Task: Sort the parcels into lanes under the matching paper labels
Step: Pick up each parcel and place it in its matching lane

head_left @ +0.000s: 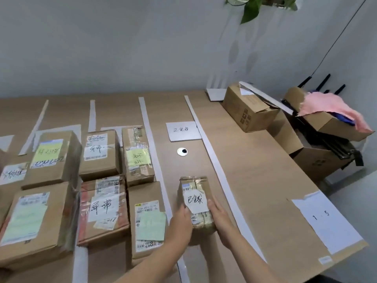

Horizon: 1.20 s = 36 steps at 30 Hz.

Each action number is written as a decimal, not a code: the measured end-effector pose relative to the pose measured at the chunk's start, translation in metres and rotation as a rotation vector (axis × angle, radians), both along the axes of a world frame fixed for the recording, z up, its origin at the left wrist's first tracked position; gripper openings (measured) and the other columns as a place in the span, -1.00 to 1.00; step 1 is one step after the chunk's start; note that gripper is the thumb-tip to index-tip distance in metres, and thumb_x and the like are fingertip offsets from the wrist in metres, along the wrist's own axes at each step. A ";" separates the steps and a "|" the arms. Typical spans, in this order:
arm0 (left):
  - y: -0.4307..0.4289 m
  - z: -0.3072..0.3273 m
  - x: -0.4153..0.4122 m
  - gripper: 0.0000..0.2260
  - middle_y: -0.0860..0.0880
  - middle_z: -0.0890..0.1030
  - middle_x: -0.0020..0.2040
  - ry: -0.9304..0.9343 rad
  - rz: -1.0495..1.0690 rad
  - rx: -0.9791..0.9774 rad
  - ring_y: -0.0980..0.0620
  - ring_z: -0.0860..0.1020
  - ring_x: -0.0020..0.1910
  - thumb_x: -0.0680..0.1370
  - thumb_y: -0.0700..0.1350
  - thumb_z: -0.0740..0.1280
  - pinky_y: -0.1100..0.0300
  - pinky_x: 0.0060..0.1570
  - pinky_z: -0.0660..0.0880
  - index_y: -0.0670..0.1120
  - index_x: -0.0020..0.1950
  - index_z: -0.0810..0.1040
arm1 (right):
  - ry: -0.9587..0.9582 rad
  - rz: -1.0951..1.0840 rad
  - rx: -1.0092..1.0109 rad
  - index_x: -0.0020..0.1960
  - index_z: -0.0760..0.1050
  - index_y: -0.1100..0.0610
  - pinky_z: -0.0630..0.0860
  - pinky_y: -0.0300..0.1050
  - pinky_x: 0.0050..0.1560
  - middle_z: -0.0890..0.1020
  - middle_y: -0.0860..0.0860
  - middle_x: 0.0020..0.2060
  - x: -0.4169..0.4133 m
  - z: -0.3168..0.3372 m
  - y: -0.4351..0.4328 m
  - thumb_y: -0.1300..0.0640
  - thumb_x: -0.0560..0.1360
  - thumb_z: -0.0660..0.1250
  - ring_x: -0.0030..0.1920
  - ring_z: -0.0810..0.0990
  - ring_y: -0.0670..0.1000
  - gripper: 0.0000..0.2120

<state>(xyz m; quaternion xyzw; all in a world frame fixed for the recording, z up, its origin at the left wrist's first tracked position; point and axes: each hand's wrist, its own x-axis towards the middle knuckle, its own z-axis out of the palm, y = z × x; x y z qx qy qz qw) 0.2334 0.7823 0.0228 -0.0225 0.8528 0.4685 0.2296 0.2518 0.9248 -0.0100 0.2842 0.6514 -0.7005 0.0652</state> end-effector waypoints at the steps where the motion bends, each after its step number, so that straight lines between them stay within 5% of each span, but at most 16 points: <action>1: 0.005 -0.006 -0.005 -0.76 0.07 0.54 -0.12 -0.035 0.033 -0.033 0.12 0.50 -0.16 0.70 -0.02 -0.02 0.16 -0.16 0.43 0.08 0.08 0.45 | -0.020 0.011 -0.003 0.49 0.36 -0.14 0.54 0.00 0.29 0.56 -0.12 0.34 -0.008 -0.016 0.005 -0.34 0.47 0.34 0.21 0.62 -0.15 -0.35; 7: 0.039 -0.015 -0.070 -0.82 0.11 0.57 -0.12 -0.055 0.249 -0.059 0.22 0.50 -0.25 0.68 -0.16 0.06 0.39 -0.47 0.34 0.00 0.11 0.44 | -0.042 0.025 -0.031 0.40 0.42 -0.17 0.57 -0.05 0.23 0.63 -0.17 0.23 -0.090 -0.034 0.011 -0.06 0.64 0.24 0.18 0.64 -0.13 -0.67; 11: 0.040 -0.009 -0.127 -0.73 0.07 0.52 -0.25 -0.017 0.242 -0.156 0.13 0.45 -0.33 0.69 -0.16 -0.02 0.39 -0.61 0.25 0.00 -0.10 0.40 | 0.037 0.079 -0.036 0.37 0.44 -0.21 0.60 -0.25 0.04 0.66 -0.18 0.18 -0.155 -0.033 0.008 -0.04 0.66 0.23 0.13 0.66 -0.16 -0.70; 13: 0.038 -0.010 -0.157 -0.75 0.06 0.46 -0.23 -0.060 0.294 -0.138 0.13 0.41 -0.31 0.69 -0.20 -0.03 0.30 -0.52 0.25 0.00 -0.12 0.30 | 0.078 0.082 -0.030 0.33 0.46 -0.21 0.58 -0.32 -0.06 0.67 -0.25 0.08 -0.184 -0.033 0.005 0.00 0.67 0.21 0.07 0.67 -0.20 -0.74; 17: 0.031 -0.020 -0.210 -0.82 -0.02 0.45 -0.14 -0.076 0.275 -0.205 0.04 0.41 -0.24 0.63 -0.27 -0.01 0.16 -0.36 0.24 -0.01 0.06 0.29 | 0.097 0.103 -0.015 0.39 0.43 -0.18 0.56 -0.13 0.22 0.64 -0.22 0.15 -0.235 -0.037 -0.001 -0.04 0.66 0.21 0.18 0.62 -0.14 -0.70; 24: 0.025 -0.034 -0.269 -0.81 -0.05 0.40 -0.16 0.013 0.191 -0.308 0.06 0.36 -0.27 0.61 -0.31 0.01 0.14 -0.38 0.20 -0.07 0.15 0.24 | 0.079 0.130 0.044 0.52 0.29 -0.20 0.41 0.03 0.42 0.50 -0.10 0.40 -0.293 -0.038 -0.007 -0.22 0.60 0.17 0.37 0.49 -0.04 -0.50; 28: 0.019 -0.034 -0.279 -0.78 -0.15 0.52 -0.02 0.075 0.154 -0.297 -0.01 0.44 -0.18 0.63 -0.33 0.04 0.24 -0.35 0.32 -0.16 0.24 0.33 | 0.057 0.163 0.081 0.59 0.16 -0.10 0.27 -0.08 0.47 0.36 -0.06 0.49 -0.304 -0.030 -0.005 -0.11 0.68 0.12 0.49 0.33 0.01 -0.50; 33: 0.005 -0.009 -0.269 -0.71 -0.10 0.57 0.13 0.133 -0.005 -0.448 -0.06 0.55 0.04 0.66 -0.29 0.06 0.17 -0.21 0.39 -0.14 0.31 0.45 | -0.080 0.142 0.421 0.56 0.22 -0.10 -0.09 0.22 0.56 0.46 -0.06 0.44 -0.310 -0.002 -0.012 -0.03 0.71 -0.08 0.48 0.34 0.05 -0.57; 36: -0.006 0.026 -0.257 -0.73 -0.12 0.58 0.16 0.221 0.004 -0.411 -0.11 0.57 0.09 0.64 -0.29 0.09 0.06 -0.07 0.49 -0.15 0.28 0.46 | -0.008 0.147 0.668 0.56 0.23 -0.04 -0.29 0.16 0.54 0.47 -0.05 0.43 -0.309 0.040 -0.025 0.04 0.72 -0.12 0.57 0.17 -0.03 -0.56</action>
